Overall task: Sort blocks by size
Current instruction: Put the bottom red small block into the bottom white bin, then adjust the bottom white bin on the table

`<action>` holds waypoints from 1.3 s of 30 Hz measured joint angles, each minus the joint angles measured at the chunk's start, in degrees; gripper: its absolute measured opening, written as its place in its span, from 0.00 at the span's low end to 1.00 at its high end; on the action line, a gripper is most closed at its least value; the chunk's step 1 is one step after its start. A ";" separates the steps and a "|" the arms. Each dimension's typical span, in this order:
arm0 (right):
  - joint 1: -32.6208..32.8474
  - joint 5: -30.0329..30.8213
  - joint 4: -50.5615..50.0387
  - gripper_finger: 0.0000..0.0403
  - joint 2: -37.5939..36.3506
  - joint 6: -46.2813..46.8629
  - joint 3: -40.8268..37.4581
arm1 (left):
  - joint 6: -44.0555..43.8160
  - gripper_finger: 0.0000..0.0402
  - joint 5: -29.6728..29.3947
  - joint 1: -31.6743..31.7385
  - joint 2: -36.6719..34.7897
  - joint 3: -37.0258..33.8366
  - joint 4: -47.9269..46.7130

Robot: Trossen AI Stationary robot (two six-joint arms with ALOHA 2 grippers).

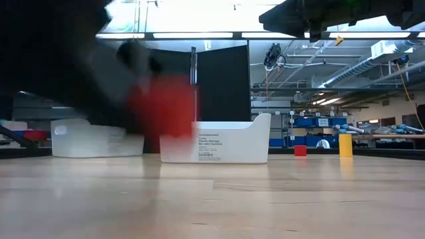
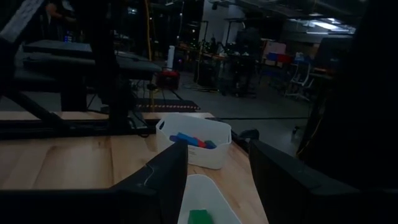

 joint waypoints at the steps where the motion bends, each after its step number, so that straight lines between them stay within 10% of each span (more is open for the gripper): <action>1: 0.00 0.00 0.02 0.45 0.00 -0.01 0.00 | 1.05 0.34 -1.20 0.90 -1.98 -0.04 -1.35; 11: 0.44 -0.02 -7.33 0.46 0.02 1.46 1.12 | 6.87 0.34 -4.24 19.65 -18.90 -8.35 -4.58; 27: 6.50 -18.03 -71.99 0.46 0.02 28.25 21.37 | 3.06 0.34 20.71 40.54 -19.23 -8.41 -14.94; 39: 15.67 -24.88 -78.86 0.46 0.02 41.31 21.40 | 6.35 0.88 34.64 39.83 -19.16 -8.40 -19.89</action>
